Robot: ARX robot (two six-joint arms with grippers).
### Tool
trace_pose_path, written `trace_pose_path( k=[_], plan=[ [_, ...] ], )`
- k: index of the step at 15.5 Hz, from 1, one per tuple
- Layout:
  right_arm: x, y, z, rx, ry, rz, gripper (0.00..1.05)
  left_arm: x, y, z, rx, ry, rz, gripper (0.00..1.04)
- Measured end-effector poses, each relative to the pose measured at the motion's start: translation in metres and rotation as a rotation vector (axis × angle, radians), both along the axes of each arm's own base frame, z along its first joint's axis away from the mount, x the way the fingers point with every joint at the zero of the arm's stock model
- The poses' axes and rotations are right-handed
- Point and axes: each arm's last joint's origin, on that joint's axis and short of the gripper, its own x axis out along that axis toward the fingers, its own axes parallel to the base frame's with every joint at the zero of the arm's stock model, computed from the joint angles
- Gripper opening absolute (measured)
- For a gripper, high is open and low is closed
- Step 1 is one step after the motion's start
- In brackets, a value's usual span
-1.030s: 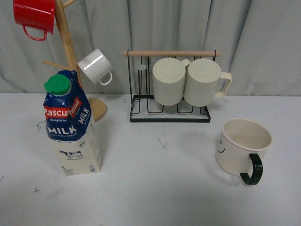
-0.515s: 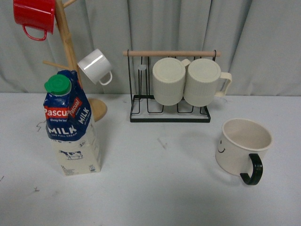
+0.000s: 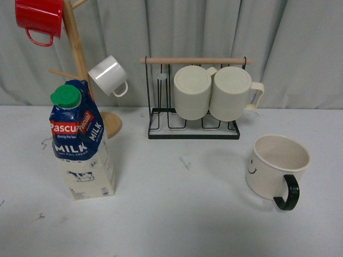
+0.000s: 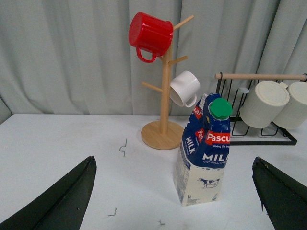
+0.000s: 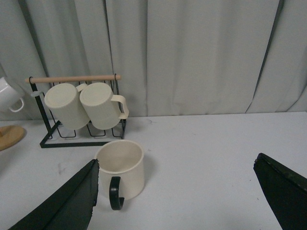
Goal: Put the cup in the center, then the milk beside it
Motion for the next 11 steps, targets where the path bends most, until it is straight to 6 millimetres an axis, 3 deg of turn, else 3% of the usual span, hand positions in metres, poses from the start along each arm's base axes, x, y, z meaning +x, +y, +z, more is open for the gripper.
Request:
trace_pose_path(
  k=[9, 11],
  plan=[
    [0.000, 0.000, 0.000, 0.001, 0.002, 0.002, 0.98, 0.000, 0.000, 0.000, 0.000, 0.000, 0.000, 0.98],
    [0.018, 0.002, 0.009, 0.130, 0.065, 0.098, 0.98, 0.000, 0.000, 0.000, 0.000, 0.000, 0.000, 0.98]
  ],
)
